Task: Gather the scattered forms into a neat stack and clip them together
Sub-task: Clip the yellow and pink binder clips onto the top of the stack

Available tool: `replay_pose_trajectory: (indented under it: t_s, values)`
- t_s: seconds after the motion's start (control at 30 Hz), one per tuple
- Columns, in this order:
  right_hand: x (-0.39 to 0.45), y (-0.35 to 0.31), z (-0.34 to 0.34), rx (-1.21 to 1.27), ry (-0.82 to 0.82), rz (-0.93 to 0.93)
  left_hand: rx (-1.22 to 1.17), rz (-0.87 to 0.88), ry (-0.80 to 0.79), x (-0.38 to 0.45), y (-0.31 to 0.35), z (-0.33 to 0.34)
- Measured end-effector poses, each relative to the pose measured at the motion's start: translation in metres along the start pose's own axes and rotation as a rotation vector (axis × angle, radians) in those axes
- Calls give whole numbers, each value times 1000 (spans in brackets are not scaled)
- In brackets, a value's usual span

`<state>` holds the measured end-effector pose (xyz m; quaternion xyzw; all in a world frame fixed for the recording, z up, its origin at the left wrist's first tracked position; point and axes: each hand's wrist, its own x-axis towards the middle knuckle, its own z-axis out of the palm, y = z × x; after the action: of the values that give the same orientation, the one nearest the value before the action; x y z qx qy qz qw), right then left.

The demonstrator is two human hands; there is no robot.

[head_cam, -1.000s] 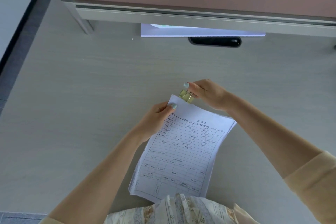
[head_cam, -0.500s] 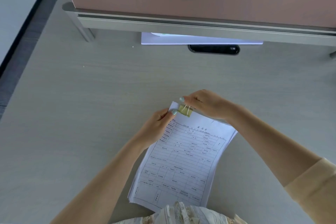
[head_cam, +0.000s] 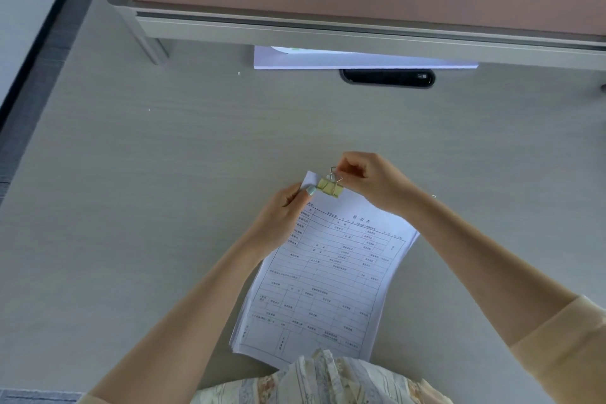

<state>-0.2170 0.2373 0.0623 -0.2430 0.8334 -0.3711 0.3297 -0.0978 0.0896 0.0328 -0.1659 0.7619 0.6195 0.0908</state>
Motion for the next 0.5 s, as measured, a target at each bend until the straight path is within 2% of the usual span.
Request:
replay_pose_trajectory:
  t_s: [0.1, 0.2, 0.27, 0.5]
  values:
    - [-2, 4, 5, -51, -39, -11, 3, 20, -14, -2, 4, 6]
    - [-6, 7, 11, -173, -167, 39, -56, 2, 16, -1, 8, 12]
    - [-9, 10, 15, -172, -197, 46, -60, 4, 3, 3, 7, 13]
    - [-8, 2, 9, -90, 4, -56, 3, 67, 45, 14, 12, 11]
